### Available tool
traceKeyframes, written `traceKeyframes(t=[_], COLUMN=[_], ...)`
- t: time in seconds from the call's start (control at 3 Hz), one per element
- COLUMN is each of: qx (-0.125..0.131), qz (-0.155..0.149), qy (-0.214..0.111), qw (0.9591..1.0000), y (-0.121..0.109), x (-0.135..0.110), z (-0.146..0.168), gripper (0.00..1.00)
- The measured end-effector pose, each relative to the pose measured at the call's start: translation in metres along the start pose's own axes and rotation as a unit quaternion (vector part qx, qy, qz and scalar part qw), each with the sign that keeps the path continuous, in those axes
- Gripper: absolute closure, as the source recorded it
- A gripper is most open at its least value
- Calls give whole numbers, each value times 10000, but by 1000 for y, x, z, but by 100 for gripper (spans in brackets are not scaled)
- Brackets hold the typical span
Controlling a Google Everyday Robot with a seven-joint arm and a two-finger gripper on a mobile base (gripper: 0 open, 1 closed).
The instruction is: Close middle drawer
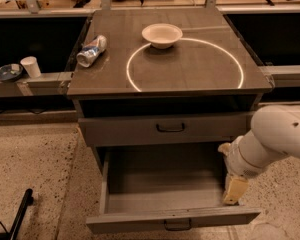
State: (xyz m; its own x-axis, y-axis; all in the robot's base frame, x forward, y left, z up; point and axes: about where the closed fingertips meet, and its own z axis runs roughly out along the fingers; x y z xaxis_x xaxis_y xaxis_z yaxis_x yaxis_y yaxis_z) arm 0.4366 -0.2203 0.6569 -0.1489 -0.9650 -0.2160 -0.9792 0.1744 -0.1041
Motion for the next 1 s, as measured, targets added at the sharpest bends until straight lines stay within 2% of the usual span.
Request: traceKeyframes(t=[0.33,1.0], qx=[-113,-197], qz=[12,-32], qy=[-150,-151], qw=[9998,9997], y=[12,13], x=[28,28], z=[64,69], gripper=[48,95])
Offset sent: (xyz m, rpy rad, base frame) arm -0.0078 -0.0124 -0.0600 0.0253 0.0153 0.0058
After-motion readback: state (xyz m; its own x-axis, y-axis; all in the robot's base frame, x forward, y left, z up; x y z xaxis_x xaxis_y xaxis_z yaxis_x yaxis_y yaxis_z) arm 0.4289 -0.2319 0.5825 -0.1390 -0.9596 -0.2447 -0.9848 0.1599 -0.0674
